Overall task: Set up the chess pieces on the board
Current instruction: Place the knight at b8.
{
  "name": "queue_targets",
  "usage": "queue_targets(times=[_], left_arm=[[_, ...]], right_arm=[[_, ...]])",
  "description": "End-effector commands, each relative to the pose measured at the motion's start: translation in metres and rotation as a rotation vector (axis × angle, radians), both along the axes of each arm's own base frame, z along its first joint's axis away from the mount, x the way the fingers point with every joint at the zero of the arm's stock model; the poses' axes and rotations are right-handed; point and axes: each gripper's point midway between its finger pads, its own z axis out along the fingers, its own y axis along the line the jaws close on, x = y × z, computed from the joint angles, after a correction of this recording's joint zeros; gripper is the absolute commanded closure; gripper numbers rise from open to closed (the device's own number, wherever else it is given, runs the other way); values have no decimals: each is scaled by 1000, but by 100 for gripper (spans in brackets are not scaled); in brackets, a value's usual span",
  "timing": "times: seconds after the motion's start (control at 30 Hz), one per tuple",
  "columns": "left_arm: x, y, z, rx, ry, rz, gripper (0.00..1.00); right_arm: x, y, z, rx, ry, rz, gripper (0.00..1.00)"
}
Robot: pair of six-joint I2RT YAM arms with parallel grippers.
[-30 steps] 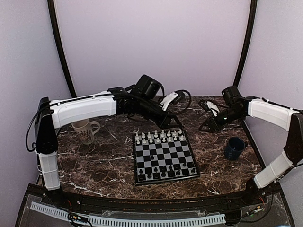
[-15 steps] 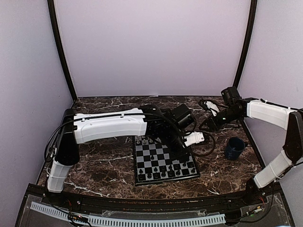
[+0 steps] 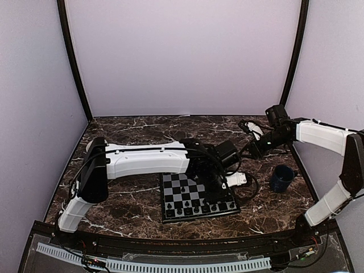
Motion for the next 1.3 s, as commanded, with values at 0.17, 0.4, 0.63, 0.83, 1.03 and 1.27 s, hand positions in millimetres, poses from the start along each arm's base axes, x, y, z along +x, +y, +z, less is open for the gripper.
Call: queue_targets(times=[0.17,0.4,0.63,0.83,1.03,1.27], left_arm=[[-3,-9,-7,-2,-6,-18,97],[-8,-12,-14,-7,24,-30,97],[-8,-14,-20,-5,28,-31,96],[-7,-13,-22,4,25,-23,84],[-3,-15,-10,-6,-6,-8,77],[3,-18,55,-122,-50,33,75]], right_arm=[[-1,1,-7,10,10,17,48],[-2,2,-11,9,25,21,47],[-3,3,-12,10,31,26,47],[-3,3,-12,10,33,29,47],[-4,3,-12,10,35,31,47],[-5,2,-11,11,36,29,46]])
